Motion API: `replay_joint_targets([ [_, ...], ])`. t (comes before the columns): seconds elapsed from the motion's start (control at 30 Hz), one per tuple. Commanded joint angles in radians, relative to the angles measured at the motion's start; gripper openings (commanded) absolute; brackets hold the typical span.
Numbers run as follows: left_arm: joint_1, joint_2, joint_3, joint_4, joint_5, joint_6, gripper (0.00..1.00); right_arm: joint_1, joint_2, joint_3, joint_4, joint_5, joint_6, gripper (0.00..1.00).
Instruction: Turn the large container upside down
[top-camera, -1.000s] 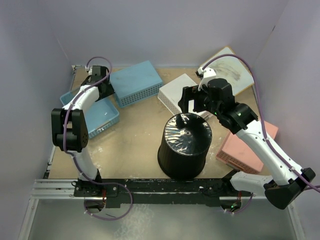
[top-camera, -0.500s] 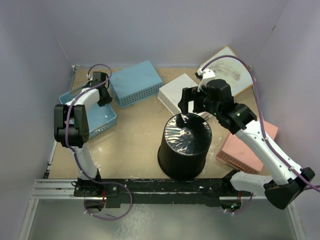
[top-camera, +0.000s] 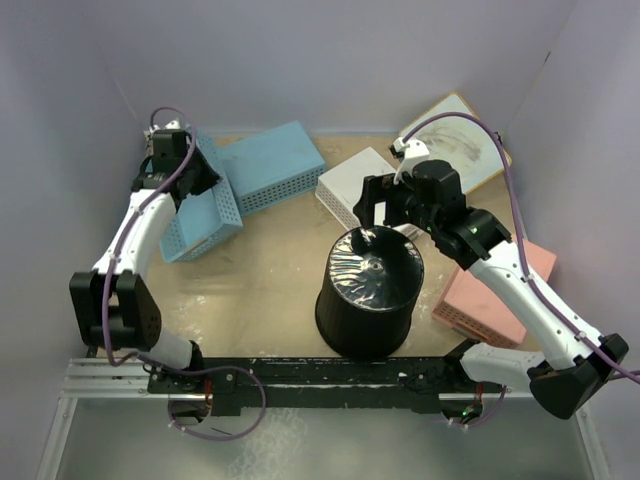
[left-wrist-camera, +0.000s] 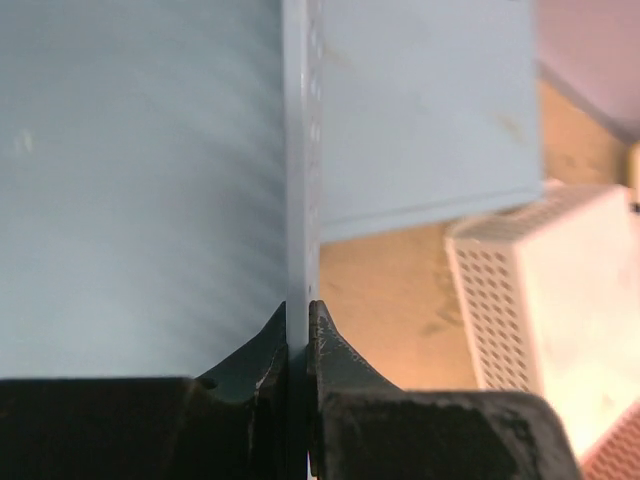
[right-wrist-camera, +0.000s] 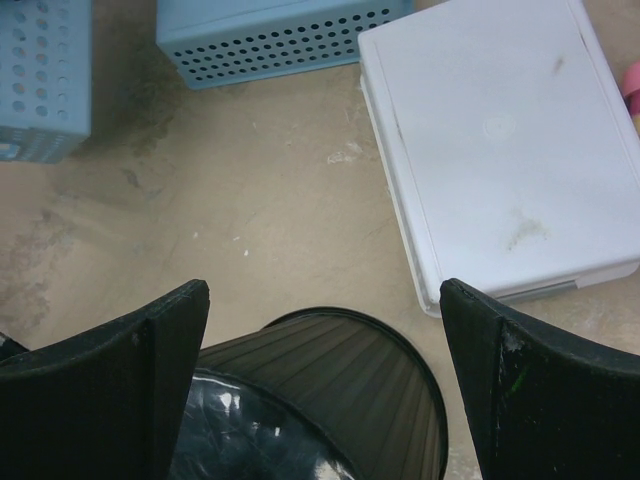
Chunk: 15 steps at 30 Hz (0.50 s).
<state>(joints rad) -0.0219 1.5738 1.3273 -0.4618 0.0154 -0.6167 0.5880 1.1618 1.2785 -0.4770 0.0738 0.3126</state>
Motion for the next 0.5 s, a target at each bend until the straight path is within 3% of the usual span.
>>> replay_joint_targets([
  [0.0, 0.004, -0.126, -0.073, 0.090, 0.308, -0.057, 0.00, -0.001, -0.008, -0.013, 0.069, -0.023, 0.022, 1.00],
  [0.13, 0.004, -0.226, -0.236, 0.306, 0.562, -0.231, 0.00, -0.001, 0.005, -0.007, 0.074, -0.025, 0.023, 1.00],
  [0.27, -0.005, -0.306, -0.372, 0.538, 0.692, -0.409, 0.00, -0.001, 0.006, -0.004, 0.079, -0.027, 0.025, 1.00],
  [0.47, -0.066, -0.432, -0.517, 0.718, 0.730, -0.590, 0.00, -0.001, 0.012, -0.002, 0.078, -0.029, 0.025, 1.00],
])
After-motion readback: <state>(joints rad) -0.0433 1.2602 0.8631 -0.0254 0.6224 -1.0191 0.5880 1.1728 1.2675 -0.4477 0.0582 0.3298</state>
